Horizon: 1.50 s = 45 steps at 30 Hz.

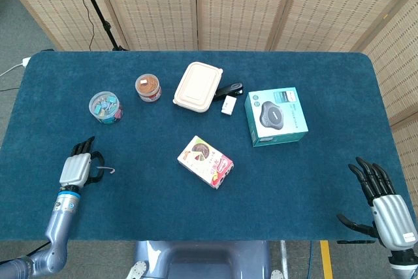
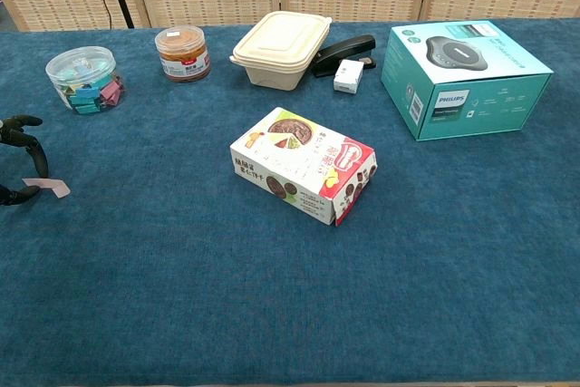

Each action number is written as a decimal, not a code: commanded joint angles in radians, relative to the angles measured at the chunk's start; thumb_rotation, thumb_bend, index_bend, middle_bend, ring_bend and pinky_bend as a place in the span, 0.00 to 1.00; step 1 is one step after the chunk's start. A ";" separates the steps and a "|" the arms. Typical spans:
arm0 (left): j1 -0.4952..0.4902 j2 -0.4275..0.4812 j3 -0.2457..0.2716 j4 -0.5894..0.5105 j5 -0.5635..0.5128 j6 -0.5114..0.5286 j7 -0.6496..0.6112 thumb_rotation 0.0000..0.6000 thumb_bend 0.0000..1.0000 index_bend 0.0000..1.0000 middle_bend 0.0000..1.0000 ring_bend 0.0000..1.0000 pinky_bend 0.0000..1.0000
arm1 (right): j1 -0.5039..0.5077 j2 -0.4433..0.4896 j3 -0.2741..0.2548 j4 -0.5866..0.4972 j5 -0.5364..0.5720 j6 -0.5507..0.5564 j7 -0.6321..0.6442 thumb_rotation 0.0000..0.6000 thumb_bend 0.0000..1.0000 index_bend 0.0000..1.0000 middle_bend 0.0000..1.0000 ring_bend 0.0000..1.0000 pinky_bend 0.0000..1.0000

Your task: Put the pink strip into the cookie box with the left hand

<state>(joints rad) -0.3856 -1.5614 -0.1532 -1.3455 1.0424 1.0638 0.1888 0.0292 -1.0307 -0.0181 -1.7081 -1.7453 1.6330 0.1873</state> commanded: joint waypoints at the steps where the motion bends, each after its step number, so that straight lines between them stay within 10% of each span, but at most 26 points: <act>1: -0.003 -0.002 -0.001 -0.003 -0.010 -0.003 0.011 1.00 0.37 0.54 0.00 0.00 0.00 | 0.000 0.000 0.000 0.000 -0.001 0.000 0.000 1.00 0.00 0.02 0.00 0.00 0.00; 32: -0.010 -0.016 -0.009 0.013 -0.045 -0.003 0.038 1.00 0.42 0.61 0.00 0.00 0.00 | 0.002 0.003 -0.001 -0.001 0.001 -0.003 0.006 1.00 0.00 0.02 0.00 0.00 0.00; 45: -0.045 0.088 -0.036 -0.170 -0.014 0.051 0.154 1.00 0.42 0.61 0.00 0.00 0.00 | -0.001 0.007 0.000 0.000 0.001 0.005 0.019 1.00 0.00 0.03 0.00 0.00 0.00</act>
<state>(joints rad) -0.4130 -1.4993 -0.1767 -1.4739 1.0304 1.1049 0.3021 0.0287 -1.0238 -0.0185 -1.7086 -1.7441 1.6376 0.2065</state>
